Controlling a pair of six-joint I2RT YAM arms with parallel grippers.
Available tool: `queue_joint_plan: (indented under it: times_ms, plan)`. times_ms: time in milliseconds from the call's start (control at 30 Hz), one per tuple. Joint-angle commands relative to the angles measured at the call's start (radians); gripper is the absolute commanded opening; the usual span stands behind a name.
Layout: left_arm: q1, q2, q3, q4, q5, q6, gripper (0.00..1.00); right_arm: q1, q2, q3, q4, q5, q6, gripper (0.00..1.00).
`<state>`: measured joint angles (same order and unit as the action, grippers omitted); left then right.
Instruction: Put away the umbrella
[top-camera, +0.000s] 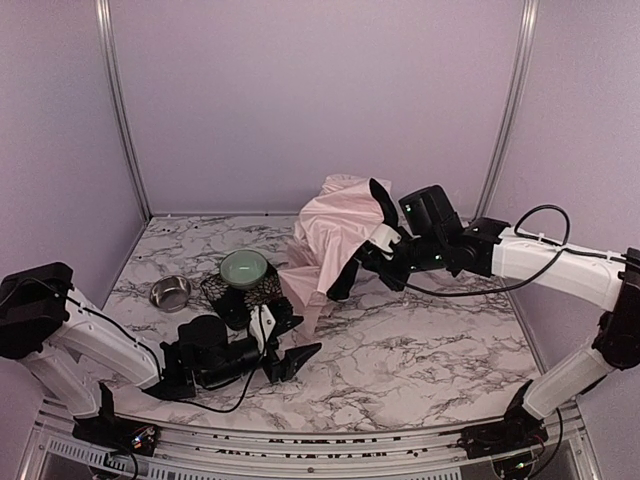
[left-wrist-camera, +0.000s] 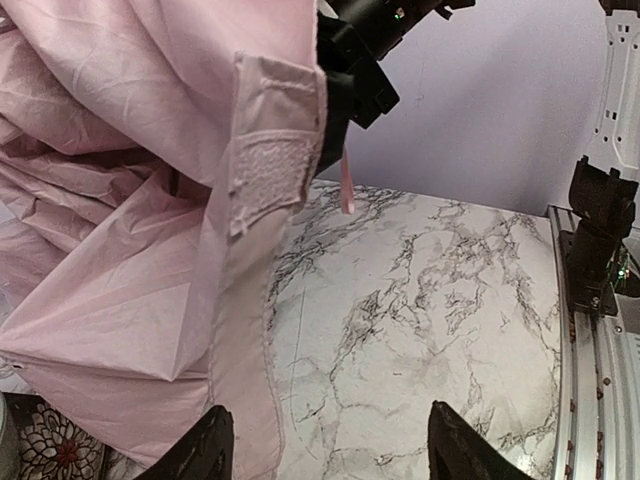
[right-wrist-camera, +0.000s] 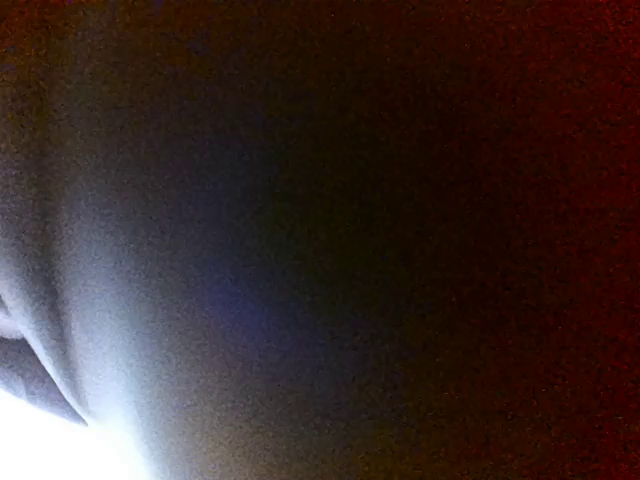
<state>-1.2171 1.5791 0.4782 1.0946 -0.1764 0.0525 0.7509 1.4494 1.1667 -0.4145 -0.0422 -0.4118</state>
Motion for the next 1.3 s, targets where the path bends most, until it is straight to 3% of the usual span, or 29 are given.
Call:
queue_joint_plan:
  times_ms: [0, 133, 400, 433, 467, 500, 533, 633, 967, 1267]
  plan:
    - [0.028, 0.026, -0.030, 0.139, 0.009, -0.020, 0.64, 0.008, -0.048, 0.088, 0.036, -0.027, 0.010, 0.00]
    - [0.049, 0.059, -0.054, 0.217, 0.108, -0.030, 0.63, 0.008, -0.052, 0.100, 0.034, -0.043, 0.003, 0.00]
    - [0.071, 0.162, -0.003, 0.293, 0.175, -0.020, 0.63, 0.008, -0.063, 0.117, 0.023, -0.078, -0.004, 0.00]
    - [0.071, 0.175, 0.013, 0.294, 0.184, -0.019, 0.59, 0.008, -0.066, 0.116, 0.023, -0.082, -0.004, 0.00]
    - [0.071, 0.182, 0.017, 0.300, 0.195, -0.020, 0.40, 0.008, -0.069, 0.117, 0.024, -0.085, -0.004, 0.00]
    - [0.071, 0.184, 0.015, 0.314, 0.212, -0.024, 0.07, 0.009, -0.072, 0.116, 0.022, -0.082, -0.003, 0.00]
    - [0.071, 0.183, 0.006, 0.333, 0.238, -0.033, 0.00, 0.007, -0.077, 0.115, 0.019, -0.078, 0.000, 0.00]
    - [0.071, 0.169, -0.044, 0.388, 0.327, -0.061, 0.00, -0.018, -0.103, 0.109, 0.025, -0.098, 0.017, 0.00]
    - [0.121, 0.153, -0.160, 0.351, 0.311, -0.068, 0.00, -0.061, -0.235, 0.147, 0.041, -0.257, 0.020, 0.00]
    - [0.226, 0.101, -0.106, 0.148, 0.318, 0.077, 0.00, -0.052, -0.317, 0.147, -0.112, -0.432, -0.106, 0.00]
